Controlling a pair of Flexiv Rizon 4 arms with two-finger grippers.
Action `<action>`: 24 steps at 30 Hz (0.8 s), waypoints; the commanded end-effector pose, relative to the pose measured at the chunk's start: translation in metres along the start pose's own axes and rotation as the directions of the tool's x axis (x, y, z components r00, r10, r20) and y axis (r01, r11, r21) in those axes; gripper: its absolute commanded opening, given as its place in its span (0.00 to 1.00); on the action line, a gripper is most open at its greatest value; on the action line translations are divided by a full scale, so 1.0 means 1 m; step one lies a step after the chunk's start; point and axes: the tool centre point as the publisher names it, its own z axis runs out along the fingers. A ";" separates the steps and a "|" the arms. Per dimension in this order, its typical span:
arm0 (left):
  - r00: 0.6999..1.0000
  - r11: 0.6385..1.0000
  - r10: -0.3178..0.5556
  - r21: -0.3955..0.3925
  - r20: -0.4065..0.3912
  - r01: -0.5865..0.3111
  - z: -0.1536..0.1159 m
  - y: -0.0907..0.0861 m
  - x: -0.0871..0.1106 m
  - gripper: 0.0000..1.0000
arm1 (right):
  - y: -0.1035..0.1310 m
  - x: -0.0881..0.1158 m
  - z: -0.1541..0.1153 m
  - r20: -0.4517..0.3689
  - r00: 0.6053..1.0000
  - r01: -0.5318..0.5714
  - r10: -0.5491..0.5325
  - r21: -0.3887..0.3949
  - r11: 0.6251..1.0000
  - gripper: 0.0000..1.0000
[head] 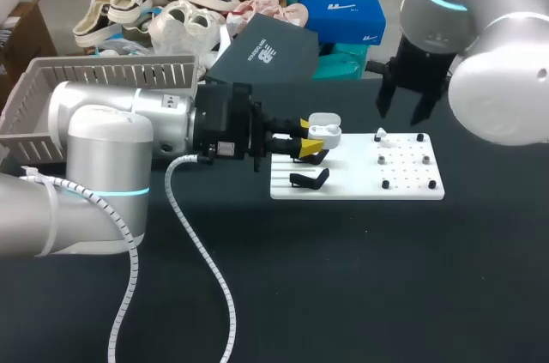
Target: Pick up each earbud case from the left stands, insert the matching earbuds, close the lid, and place the case in the box.
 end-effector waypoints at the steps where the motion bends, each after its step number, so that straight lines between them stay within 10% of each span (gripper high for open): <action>1: 1.000 1.000 0.001 -0.005 0.001 -0.001 0.001 -0.001 0.000 0.00 | 0.006 -0.006 0.013 0.007 1.000 0.022 -0.022 0.011 1.000 0.46; 9: 1.000 1.000 0.001 -0.005 0.001 -0.001 0.001 -0.001 0.000 0.00 | 0.003 -0.019 0.039 0.019 0.999 0.049 -0.049 0.004 0.999 0.50; 14: 1.000 1.000 0.001 -0.005 0.001 -0.001 0.001 -0.001 0.000 0.00 | 0.000 -0.028 0.053 0.000 0.999 0.032 -0.032 -0.020 0.999 0.74; 24: 1.000 1.000 0.001 -0.005 0.001 -0.001 0.001 -0.001 0.000 0.00 | 0.000 -0.041 0.081 -0.046 0.998 -0.049 0.045 -0.079 0.996 0.62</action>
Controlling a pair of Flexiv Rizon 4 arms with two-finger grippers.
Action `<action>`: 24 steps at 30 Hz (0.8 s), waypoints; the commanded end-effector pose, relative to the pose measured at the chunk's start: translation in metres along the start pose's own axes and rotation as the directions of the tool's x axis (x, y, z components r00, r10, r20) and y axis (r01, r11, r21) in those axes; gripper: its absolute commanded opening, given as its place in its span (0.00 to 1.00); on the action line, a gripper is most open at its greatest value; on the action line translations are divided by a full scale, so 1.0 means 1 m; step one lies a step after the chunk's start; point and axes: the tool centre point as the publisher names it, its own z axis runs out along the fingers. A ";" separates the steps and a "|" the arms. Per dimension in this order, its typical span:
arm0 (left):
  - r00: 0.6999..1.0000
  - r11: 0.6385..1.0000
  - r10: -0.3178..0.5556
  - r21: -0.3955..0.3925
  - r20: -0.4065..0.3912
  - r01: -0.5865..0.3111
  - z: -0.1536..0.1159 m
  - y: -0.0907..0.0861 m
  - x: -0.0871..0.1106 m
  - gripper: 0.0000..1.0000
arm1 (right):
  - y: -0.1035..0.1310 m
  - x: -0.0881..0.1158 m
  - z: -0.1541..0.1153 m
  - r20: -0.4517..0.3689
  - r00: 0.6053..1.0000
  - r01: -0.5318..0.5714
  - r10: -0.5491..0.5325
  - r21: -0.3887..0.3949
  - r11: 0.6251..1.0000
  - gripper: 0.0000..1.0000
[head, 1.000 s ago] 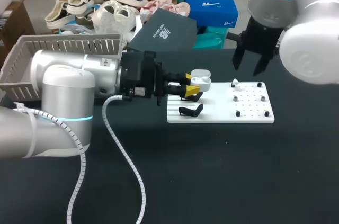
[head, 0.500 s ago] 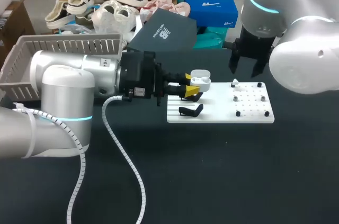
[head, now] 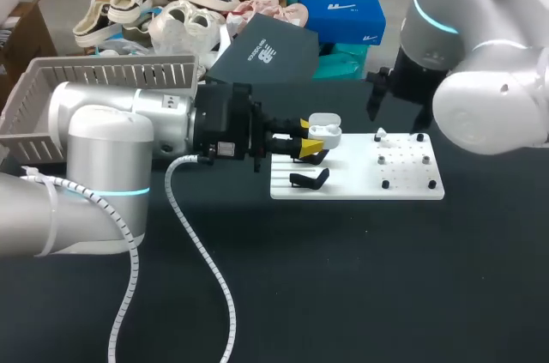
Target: Pick up each earbud case from the left stands, insert the matching earbuds, close the lid, and place the case in the box.
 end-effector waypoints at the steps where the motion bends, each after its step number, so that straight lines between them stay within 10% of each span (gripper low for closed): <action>1: 1.000 1.000 0.001 -0.004 0.001 -0.001 0.000 -0.001 0.000 0.00 | 0.001 -0.010 0.016 -0.012 1.000 -0.012 0.012 -0.016 1.000 0.59; 24: 1.000 1.000 0.001 -0.004 0.001 -0.001 0.000 -0.001 0.000 0.00 | 0.005 -0.014 0.051 -0.030 0.998 -0.056 0.054 -0.064 0.996 0.44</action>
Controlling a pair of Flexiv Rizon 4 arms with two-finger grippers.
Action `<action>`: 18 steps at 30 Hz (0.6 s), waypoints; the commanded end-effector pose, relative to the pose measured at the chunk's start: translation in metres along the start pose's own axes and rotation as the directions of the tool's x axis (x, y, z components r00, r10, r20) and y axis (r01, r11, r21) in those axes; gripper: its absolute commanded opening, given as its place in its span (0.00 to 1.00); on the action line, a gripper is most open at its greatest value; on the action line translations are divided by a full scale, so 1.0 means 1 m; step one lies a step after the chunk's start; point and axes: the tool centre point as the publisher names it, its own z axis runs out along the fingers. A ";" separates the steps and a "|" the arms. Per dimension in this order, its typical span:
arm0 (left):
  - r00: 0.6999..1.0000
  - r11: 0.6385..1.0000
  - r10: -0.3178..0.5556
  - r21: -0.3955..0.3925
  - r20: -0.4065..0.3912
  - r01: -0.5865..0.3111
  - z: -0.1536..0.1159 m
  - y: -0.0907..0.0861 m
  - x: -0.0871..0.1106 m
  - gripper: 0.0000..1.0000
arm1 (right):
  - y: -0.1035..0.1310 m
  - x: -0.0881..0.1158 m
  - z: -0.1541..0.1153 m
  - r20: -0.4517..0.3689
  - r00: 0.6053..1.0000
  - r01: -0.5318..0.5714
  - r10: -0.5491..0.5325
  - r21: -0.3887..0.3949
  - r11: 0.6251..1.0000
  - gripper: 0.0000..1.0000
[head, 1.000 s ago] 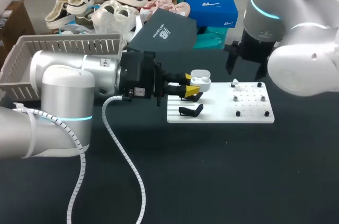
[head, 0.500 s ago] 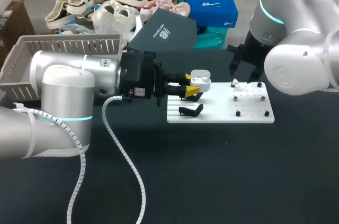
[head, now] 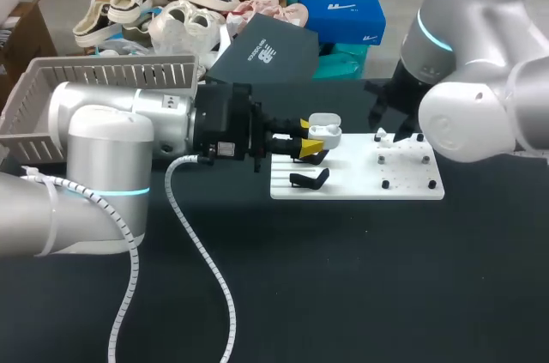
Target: Pick up each earbud case from the left stands, insert the matching earbuds, close the lid, and place the case in the box.
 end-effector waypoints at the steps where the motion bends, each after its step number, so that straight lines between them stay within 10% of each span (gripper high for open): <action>1: 1.000 1.000 0.001 -0.004 0.001 -0.001 0.000 -0.001 0.000 0.00 | 0.001 -0.003 0.006 0.002 1.000 -0.002 0.002 -0.004 1.000 0.43; 18: 1.000 1.000 0.001 -0.004 0.001 -0.001 0.000 -0.001 0.000 0.00 | 0.001 -0.011 0.015 0.012 1.000 -0.016 0.016 -0.013 1.000 0.33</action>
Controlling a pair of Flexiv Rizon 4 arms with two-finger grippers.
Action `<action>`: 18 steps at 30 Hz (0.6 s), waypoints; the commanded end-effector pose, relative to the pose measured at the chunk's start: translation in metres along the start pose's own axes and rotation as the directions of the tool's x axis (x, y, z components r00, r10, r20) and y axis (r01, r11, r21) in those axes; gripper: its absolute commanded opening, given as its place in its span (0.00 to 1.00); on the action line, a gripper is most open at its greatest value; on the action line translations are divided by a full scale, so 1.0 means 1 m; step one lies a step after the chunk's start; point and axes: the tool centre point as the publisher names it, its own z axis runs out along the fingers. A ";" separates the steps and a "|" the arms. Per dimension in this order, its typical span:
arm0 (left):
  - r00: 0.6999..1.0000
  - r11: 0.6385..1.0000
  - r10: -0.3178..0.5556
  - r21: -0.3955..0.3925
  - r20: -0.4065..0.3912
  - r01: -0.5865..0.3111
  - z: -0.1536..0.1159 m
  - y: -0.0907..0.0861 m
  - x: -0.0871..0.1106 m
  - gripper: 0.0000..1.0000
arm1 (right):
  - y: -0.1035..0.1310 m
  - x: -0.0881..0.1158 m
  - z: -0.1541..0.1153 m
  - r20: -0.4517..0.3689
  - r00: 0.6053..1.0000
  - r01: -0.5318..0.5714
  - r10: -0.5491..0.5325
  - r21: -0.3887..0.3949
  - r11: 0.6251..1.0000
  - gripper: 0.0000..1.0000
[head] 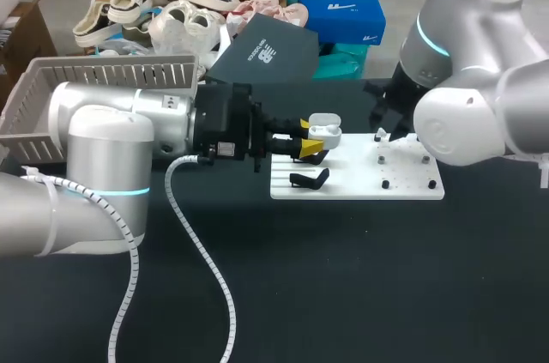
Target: Pick up each earbud case from the left stands, insert the matching earbuds, close the lid, and place the case in the box.
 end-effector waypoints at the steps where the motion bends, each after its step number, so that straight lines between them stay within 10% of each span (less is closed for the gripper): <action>1: 1.000 1.000 0.001 -0.004 0.002 -0.001 0.000 -0.001 0.000 0.00 | -0.001 -0.002 0.003 -0.002 1.000 0.000 0.000 0.000 1.000 0.33; 10: 1.000 1.000 0.001 -0.004 0.002 -0.001 0.000 -0.001 0.000 0.00 | -0.001 -0.004 0.004 -0.009 1.000 0.007 -0.007 -0.001 1.000 0.16; 18: 1.000 1.000 0.001 -0.004 0.002 -0.001 0.000 -0.001 0.000 0.00 | -0.002 -0.004 0.009 -0.022 1.000 0.012 -0.012 0.000 1.000 0.21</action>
